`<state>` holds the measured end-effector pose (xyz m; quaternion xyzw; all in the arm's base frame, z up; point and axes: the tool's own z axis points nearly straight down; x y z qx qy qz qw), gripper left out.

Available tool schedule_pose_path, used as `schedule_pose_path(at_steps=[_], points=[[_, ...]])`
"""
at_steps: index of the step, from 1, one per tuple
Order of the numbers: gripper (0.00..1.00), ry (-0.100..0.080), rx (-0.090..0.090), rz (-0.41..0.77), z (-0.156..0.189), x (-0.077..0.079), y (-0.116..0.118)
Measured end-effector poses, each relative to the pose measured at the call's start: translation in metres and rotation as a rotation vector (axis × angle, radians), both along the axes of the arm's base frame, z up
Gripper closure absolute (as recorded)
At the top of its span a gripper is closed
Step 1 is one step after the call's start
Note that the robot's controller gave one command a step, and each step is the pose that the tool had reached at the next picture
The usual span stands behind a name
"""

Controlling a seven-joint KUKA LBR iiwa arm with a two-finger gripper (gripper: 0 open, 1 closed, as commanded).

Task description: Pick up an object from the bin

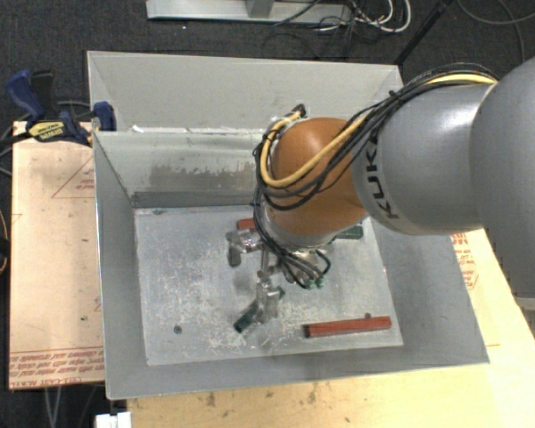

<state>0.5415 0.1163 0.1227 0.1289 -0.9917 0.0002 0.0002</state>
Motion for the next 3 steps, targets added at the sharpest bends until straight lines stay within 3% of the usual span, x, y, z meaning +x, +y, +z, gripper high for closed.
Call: schedule_pose_path(at_steps=[1,2,3], points=[[0.00,-0.002,0.003,-0.038,-0.009,0.007,0.000],[0.00,-0.001,0.002,0.125,-0.044,-0.012,-0.011],[1.00,-0.003,0.002,0.171,-0.052,-0.020,-0.009]])
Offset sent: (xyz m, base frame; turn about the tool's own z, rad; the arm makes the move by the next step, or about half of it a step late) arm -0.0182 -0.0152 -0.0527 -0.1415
